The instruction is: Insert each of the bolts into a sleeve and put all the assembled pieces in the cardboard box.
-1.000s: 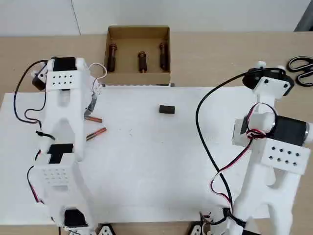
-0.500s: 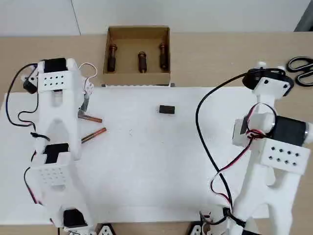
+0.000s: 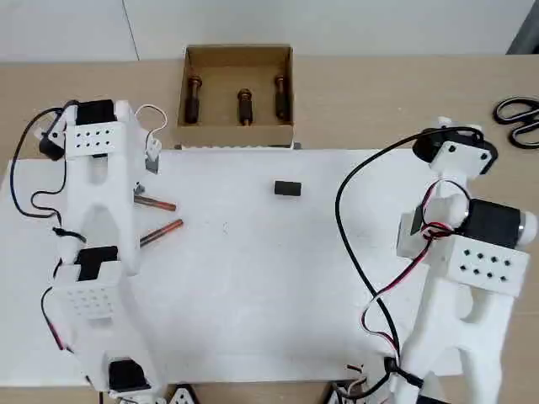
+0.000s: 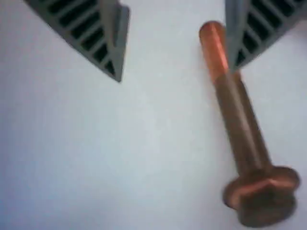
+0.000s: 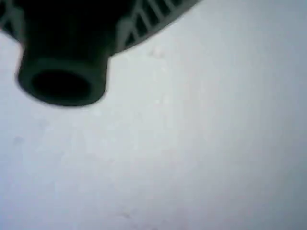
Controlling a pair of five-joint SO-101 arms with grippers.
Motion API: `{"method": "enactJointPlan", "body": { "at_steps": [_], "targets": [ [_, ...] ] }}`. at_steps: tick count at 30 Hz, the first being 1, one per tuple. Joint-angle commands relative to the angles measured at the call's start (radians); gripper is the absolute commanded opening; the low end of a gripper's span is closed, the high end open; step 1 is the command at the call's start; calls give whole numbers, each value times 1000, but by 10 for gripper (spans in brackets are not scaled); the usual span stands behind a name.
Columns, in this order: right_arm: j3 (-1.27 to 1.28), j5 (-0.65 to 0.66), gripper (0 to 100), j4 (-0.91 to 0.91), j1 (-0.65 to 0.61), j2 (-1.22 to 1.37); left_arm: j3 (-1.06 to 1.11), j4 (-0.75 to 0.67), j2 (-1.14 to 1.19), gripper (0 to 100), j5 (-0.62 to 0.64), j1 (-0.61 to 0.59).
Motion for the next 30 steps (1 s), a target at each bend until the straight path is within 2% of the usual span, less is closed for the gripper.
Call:
{"method": "enactJointPlan", "body": {
  "at_steps": [1,10,25,30],
  "targets": [
    [-8,5,3,-15,8,-28,2,-17,28,141,21,-51],
    [-8,8,3,-15,8,-28,-1,-18,68,97,21,-72],
    [-8,5,3,-12,5,-35,7,-97,78,100,20,-64],
    [-8,5,3,-7,5,-36,2,-78,163,100,20,-44]
  ]
}}
